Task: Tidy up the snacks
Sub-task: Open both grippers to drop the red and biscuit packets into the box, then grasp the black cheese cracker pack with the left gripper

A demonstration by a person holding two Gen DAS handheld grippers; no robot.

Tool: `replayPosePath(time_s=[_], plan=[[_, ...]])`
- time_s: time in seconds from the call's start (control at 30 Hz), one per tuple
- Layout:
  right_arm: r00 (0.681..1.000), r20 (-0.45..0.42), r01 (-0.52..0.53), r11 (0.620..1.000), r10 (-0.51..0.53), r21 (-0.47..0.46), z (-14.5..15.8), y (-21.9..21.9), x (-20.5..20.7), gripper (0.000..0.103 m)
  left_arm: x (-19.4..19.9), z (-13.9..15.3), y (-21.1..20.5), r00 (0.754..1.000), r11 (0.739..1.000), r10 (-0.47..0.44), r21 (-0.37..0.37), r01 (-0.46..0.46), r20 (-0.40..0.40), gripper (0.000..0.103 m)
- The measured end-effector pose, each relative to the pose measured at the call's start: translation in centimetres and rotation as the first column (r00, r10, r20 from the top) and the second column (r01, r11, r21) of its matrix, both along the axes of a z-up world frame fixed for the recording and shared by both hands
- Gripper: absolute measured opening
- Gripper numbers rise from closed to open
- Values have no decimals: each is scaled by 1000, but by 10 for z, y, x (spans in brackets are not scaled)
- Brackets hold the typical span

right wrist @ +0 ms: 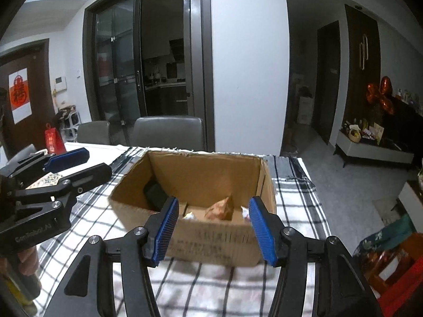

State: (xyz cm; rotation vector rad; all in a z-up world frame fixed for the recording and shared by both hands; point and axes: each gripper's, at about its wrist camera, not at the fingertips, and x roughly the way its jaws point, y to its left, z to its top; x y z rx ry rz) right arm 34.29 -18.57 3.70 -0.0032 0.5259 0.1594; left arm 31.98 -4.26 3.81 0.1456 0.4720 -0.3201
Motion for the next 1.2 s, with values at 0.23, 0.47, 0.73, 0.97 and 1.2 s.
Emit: replayPosePath(time_s=[0.23, 0.47, 0.73, 0.97, 1.2], plan=[[1000, 0, 19, 1000, -19, 17, -3, -6, -48, 56, -44, -5, -10, 998, 999, -54, 10, 54, 12, 52], [998, -25, 51, 998, -49, 48, -13, -20, -89, 56, -83, -22, -26, 991, 991, -132, 22, 132, -3, 52], [993, -94, 80, 995, -74, 58, -40, -30, -124, 56, -113, -50, -42, 973, 974, -222, 39, 224, -64, 52], [980, -186, 83, 996, -75, 37, -75, -42, -151, 56, -136, -84, -59, 943, 948, -302, 58, 312, -138, 52], [958, -280, 80, 996, -68, 34, -105, -42, -162, 56, -145, -116, -71, 904, 920, -366, 58, 387, -221, 52]])
